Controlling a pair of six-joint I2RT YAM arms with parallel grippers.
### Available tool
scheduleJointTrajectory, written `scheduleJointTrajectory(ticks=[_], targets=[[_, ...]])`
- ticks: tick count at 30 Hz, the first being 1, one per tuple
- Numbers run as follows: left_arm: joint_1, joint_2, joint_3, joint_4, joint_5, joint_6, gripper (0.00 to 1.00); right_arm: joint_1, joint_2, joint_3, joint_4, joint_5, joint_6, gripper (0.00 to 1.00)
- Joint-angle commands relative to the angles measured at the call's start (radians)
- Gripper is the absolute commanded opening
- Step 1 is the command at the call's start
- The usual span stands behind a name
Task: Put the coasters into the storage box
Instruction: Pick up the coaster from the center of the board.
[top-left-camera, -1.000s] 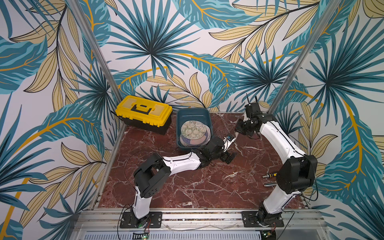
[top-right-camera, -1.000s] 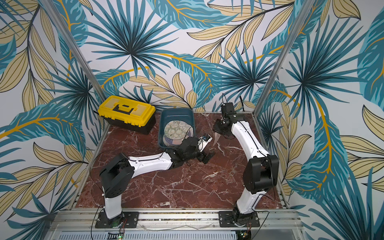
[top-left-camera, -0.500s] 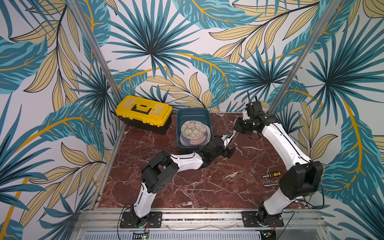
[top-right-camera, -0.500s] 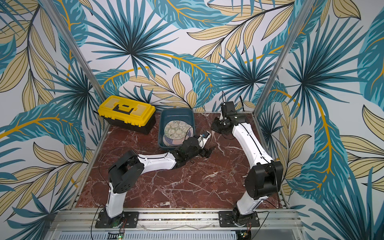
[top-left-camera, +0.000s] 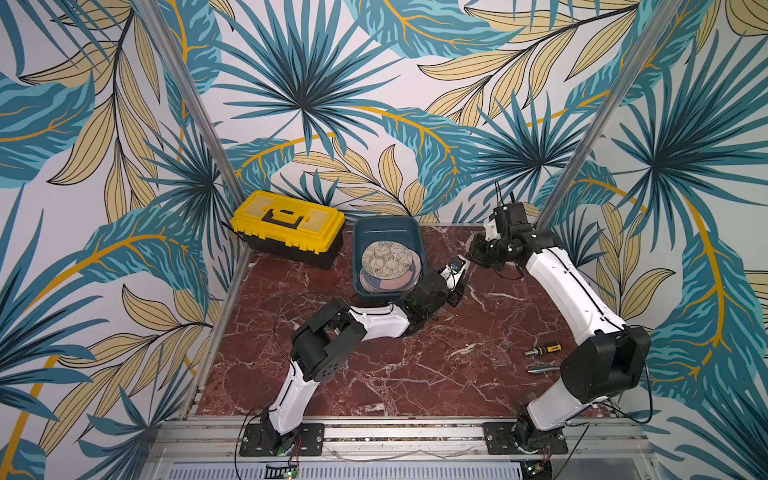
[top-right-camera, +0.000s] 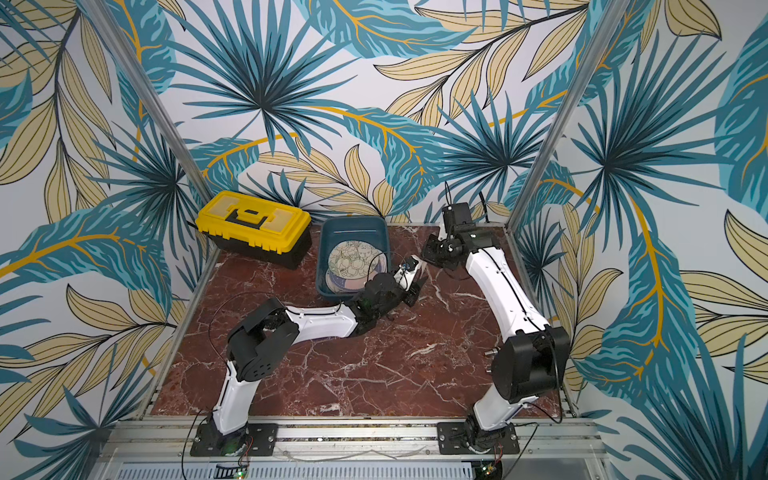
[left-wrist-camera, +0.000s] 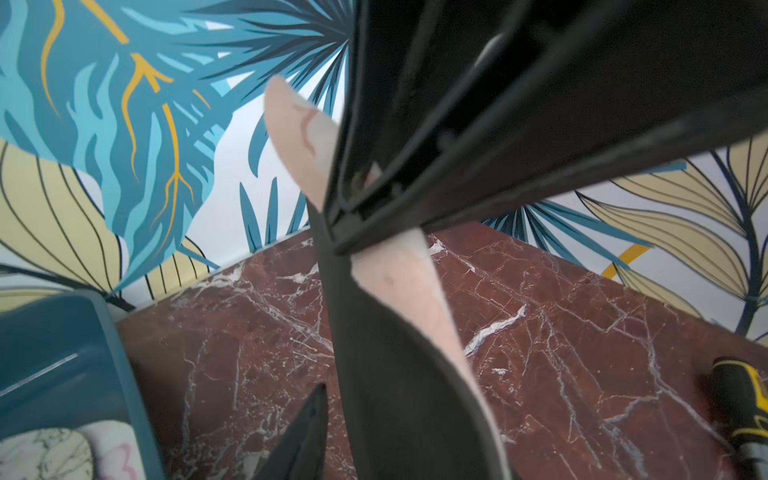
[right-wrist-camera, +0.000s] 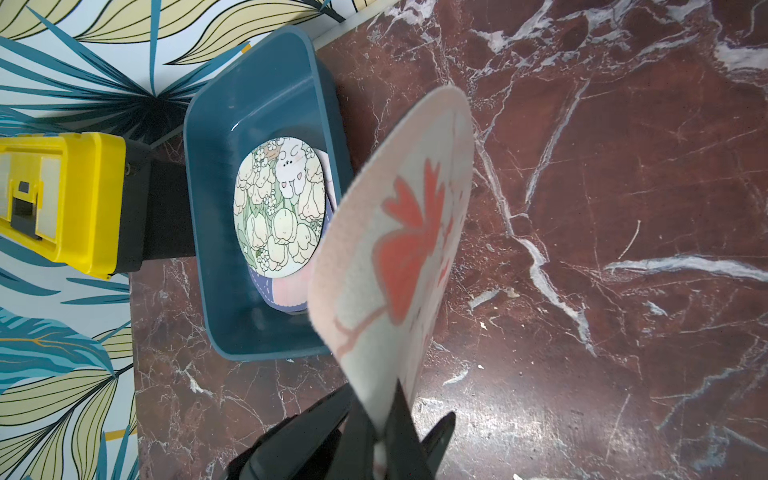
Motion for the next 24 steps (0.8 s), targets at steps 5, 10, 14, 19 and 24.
scheduleJointTrajectory(ticks=[5,10,14,19,24], targets=[[0.026,-0.023,0.033,0.046,0.017,0.027,0.10,0.006,-0.032,-0.022,-0.015,-0.017,-0.023,0.00],[0.046,-0.055,-0.002,0.046,0.040,0.019,0.00,0.006,-0.025,-0.022,-0.014,-0.021,-0.028,0.05],[0.055,-0.101,-0.053,0.046,0.064,0.020,0.00,0.006,-0.015,-0.015,-0.020,-0.004,-0.030,0.11],[0.064,-0.164,-0.092,0.004,0.067,0.002,0.00,0.006,-0.013,-0.015,-0.026,0.025,-0.038,0.27],[0.072,-0.230,-0.103,-0.097,0.059,-0.020,0.00,0.006,-0.009,-0.024,-0.030,0.060,-0.046,0.42]])
